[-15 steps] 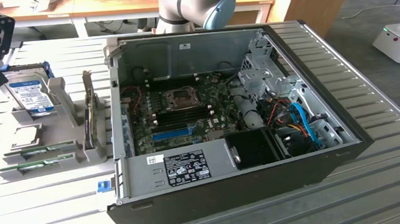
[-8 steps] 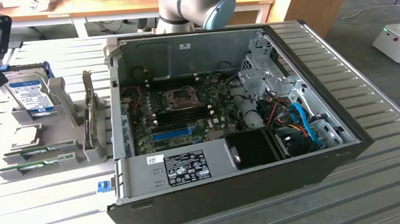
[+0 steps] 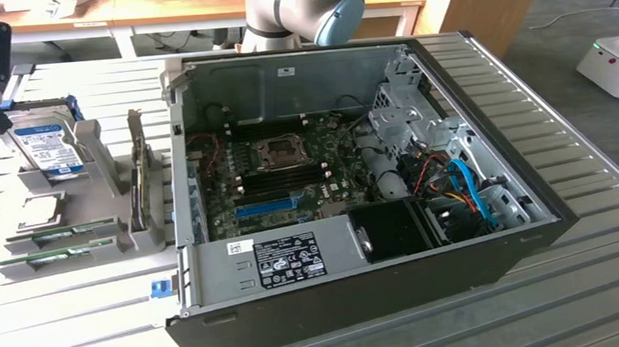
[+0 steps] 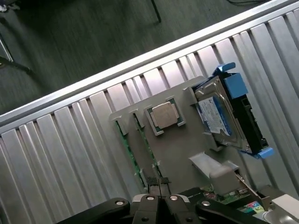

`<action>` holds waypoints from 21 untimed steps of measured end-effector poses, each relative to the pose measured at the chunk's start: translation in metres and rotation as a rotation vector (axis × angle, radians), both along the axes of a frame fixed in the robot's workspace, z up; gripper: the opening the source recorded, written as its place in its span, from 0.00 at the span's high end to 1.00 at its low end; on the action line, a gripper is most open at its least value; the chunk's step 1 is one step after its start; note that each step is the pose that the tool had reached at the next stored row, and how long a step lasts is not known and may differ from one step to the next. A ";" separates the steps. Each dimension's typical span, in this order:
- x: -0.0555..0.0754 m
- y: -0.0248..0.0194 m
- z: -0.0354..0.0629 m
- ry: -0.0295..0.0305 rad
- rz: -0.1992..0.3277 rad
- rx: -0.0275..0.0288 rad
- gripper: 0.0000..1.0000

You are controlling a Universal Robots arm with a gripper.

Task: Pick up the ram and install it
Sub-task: 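Pick up the ram and move it above insertion slot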

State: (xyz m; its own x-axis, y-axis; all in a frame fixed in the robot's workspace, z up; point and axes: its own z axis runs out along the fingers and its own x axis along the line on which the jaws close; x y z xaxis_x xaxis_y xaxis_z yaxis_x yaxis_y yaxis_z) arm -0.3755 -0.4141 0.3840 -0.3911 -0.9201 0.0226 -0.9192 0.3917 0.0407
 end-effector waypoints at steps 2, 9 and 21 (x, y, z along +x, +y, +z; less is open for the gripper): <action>0.000 0.0000 0.0000 0.0000 0.037 0.0000 0.89; 0.000 0.0000 0.0000 0.0000 0.164 0.0000 0.89; 0.000 0.0000 0.0000 0.0000 0.380 0.0000 0.89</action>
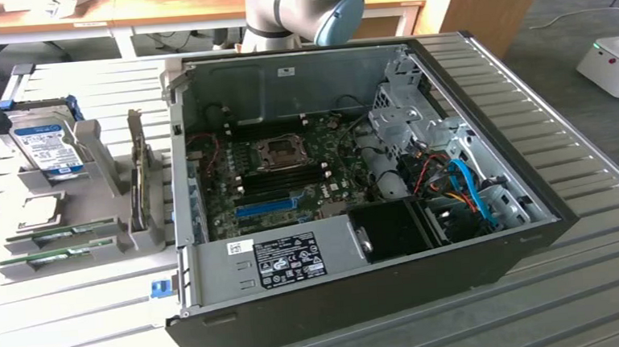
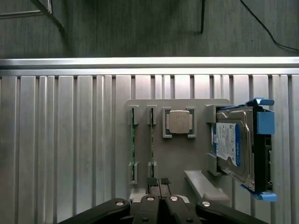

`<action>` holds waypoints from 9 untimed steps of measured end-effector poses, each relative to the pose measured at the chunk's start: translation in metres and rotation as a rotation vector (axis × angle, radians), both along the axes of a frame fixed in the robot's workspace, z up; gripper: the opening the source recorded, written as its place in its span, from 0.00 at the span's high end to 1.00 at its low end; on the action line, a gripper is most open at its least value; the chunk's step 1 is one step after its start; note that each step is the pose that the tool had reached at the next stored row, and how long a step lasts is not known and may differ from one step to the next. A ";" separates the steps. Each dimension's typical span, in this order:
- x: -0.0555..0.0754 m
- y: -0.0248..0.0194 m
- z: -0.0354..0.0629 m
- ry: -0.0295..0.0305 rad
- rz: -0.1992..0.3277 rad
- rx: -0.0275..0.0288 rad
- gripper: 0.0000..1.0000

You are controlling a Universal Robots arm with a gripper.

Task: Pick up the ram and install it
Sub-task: 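Pick up the ram and move it above insertion slot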

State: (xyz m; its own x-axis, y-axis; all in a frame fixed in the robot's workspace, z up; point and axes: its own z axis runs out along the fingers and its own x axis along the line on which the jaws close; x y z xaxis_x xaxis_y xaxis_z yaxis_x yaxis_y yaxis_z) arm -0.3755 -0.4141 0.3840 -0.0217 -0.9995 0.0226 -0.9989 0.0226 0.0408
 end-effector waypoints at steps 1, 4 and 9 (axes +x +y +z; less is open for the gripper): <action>0.000 0.0000 0.0000 -0.0001 0.015 0.0000 0.89; 0.000 0.0000 0.0000 0.0000 0.043 0.0001 0.89; 0.000 0.0000 0.0000 0.0000 0.043 0.0000 0.89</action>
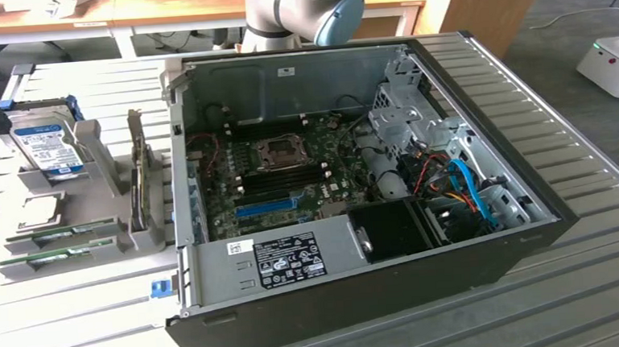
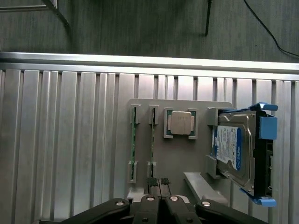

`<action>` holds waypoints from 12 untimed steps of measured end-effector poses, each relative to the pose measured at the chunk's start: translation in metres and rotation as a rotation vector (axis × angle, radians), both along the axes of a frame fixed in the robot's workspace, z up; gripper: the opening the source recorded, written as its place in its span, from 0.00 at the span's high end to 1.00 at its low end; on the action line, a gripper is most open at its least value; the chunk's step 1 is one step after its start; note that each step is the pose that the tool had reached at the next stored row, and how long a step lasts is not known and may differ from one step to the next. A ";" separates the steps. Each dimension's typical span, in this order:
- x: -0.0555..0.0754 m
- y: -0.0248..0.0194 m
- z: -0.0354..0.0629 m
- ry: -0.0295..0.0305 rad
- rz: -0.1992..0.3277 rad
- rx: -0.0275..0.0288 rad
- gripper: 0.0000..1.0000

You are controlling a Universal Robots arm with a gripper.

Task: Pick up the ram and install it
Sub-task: 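Pick up the ram and move it above insertion slot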

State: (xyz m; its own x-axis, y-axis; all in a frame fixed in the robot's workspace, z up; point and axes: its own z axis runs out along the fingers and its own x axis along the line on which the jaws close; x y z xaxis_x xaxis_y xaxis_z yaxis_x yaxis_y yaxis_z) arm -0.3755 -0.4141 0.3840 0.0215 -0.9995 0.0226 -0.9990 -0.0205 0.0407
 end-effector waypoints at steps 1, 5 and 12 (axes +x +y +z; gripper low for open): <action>0.000 0.0000 0.0000 0.0000 0.000 0.0000 0.89; 0.000 0.0000 0.0000 0.0000 0.000 0.0000 0.89; 0.000 -0.0001 0.0000 0.0000 0.000 0.0000 0.83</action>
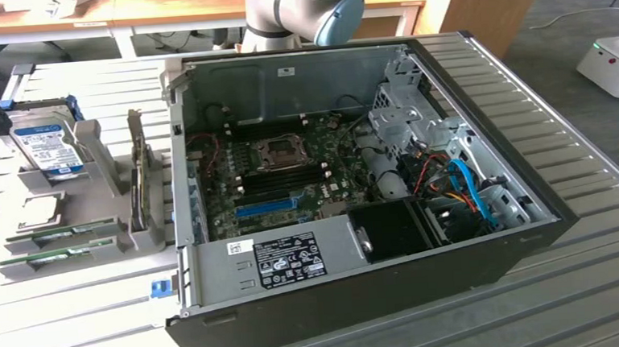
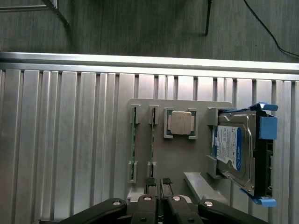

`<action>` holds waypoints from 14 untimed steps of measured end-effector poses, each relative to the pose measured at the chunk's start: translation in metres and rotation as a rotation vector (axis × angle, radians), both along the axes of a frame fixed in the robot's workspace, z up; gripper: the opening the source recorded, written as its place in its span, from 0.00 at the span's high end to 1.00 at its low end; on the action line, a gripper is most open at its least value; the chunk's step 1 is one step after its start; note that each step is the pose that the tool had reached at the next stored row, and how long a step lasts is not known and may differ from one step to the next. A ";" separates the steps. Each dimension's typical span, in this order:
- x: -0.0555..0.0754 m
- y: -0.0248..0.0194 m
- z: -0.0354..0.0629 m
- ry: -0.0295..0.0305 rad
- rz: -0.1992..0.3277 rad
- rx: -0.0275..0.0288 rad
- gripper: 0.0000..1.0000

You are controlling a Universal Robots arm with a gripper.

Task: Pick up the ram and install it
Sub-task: 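Pick up the ram and move it above insertion slot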

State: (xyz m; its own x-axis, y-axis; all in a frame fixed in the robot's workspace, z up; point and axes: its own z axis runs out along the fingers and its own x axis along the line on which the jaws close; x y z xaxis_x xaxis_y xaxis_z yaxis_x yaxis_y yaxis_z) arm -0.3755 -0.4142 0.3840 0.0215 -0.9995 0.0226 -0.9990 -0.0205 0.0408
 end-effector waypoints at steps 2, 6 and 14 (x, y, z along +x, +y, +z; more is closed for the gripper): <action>0.000 0.0000 0.0000 0.0000 0.000 0.0000 0.83; 0.000 0.0000 0.0000 0.0000 0.000 0.0000 0.83; 0.000 0.0000 0.0000 0.0000 0.000 0.0001 0.75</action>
